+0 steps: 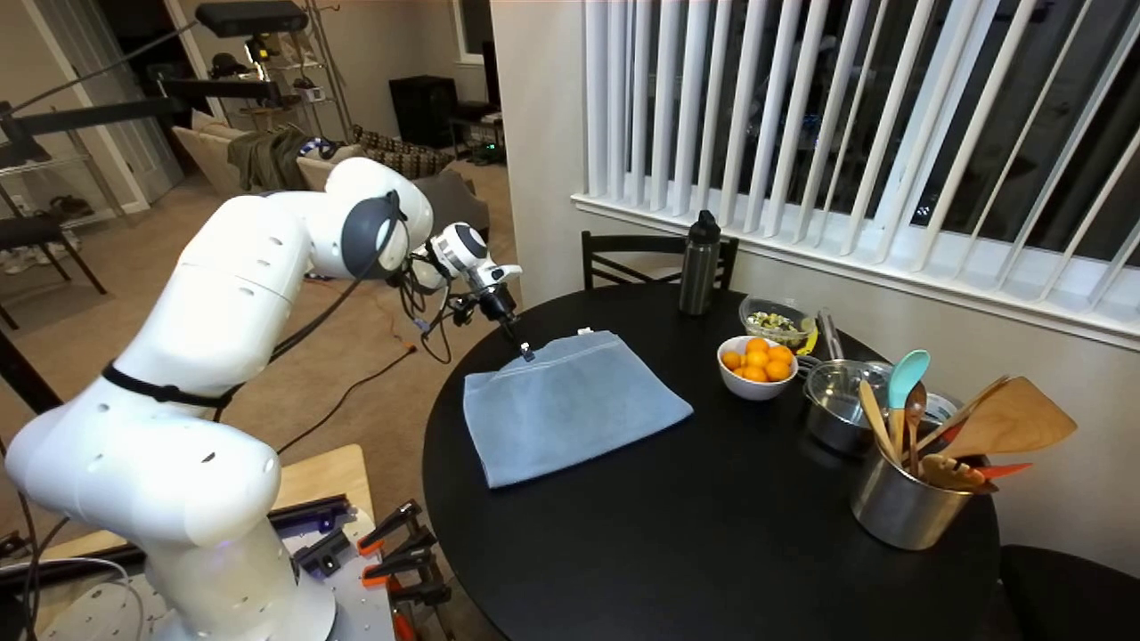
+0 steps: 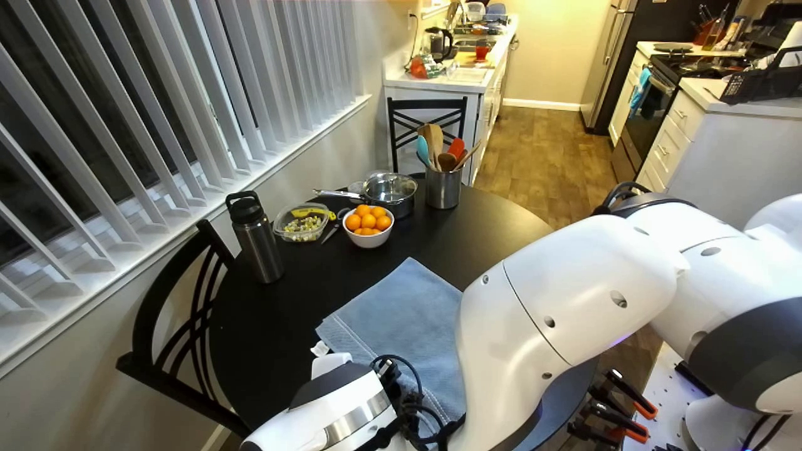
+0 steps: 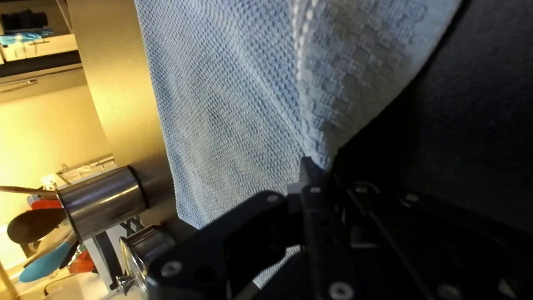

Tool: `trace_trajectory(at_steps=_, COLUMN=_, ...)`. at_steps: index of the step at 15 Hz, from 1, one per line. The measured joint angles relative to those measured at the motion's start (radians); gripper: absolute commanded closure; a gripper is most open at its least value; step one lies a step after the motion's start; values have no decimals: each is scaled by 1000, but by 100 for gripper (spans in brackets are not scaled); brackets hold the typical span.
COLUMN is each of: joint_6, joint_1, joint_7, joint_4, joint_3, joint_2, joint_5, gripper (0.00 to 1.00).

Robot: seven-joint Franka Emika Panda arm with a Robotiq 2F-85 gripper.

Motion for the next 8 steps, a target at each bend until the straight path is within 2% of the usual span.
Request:
trace_trajectory(at_steps=4, joint_6=16, joint_1=4, joint_7=9, joint_4=-9, joint_3=3, joint_2=-36, joint_5=0, gripper=97)
trace_trajectory(at_steps=8, joint_6=14, joint_1=3, joint_7=40, joint_4=-73, joint_3=2, joint_2=-134, joint_5=0, gripper=97)
